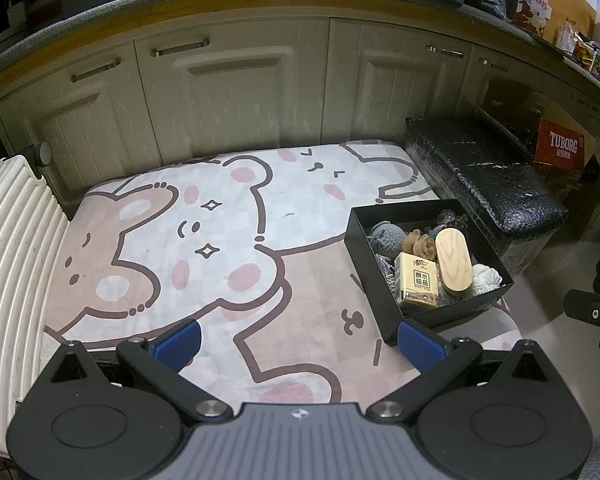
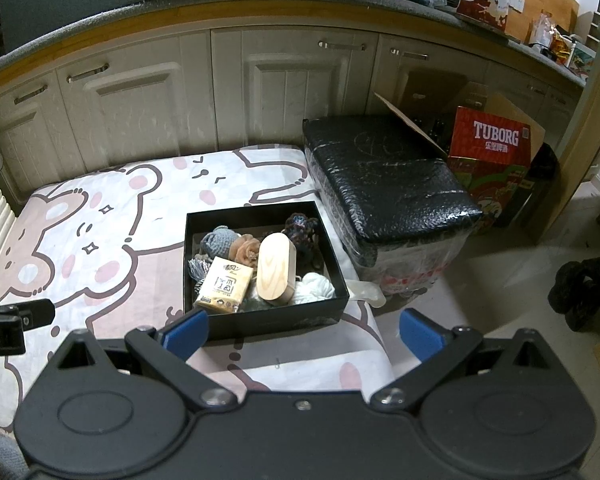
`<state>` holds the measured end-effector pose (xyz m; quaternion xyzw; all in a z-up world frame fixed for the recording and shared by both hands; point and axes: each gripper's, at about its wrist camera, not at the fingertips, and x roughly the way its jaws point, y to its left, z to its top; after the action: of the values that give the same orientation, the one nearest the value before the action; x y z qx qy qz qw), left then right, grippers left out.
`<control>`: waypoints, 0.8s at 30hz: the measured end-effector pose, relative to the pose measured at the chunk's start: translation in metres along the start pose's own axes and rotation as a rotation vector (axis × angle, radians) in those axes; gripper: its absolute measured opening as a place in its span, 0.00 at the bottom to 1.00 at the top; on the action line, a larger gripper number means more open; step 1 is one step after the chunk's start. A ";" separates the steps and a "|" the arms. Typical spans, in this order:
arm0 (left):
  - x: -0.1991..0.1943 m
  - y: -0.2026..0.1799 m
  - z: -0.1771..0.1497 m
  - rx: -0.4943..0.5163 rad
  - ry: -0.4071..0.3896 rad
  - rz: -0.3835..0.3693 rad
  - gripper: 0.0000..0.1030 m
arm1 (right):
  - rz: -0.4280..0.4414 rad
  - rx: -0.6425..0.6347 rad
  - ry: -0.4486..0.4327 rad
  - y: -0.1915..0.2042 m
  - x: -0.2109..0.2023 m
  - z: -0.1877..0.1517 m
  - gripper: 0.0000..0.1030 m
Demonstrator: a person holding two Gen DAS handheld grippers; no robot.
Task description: Organize objects
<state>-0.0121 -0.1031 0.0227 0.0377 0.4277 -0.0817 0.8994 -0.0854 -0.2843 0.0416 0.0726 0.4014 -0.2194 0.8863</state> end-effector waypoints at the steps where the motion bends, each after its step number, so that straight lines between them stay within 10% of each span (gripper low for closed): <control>1: 0.000 0.000 0.001 0.000 0.000 -0.001 1.00 | 0.000 0.000 0.000 0.000 0.000 0.000 1.00; 24: 0.001 0.000 -0.004 -0.001 0.002 -0.004 1.00 | 0.001 0.000 0.001 0.000 0.001 0.001 1.00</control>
<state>-0.0142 -0.1031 0.0192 0.0364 0.4285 -0.0832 0.8989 -0.0846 -0.2851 0.0413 0.0729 0.4019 -0.2187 0.8862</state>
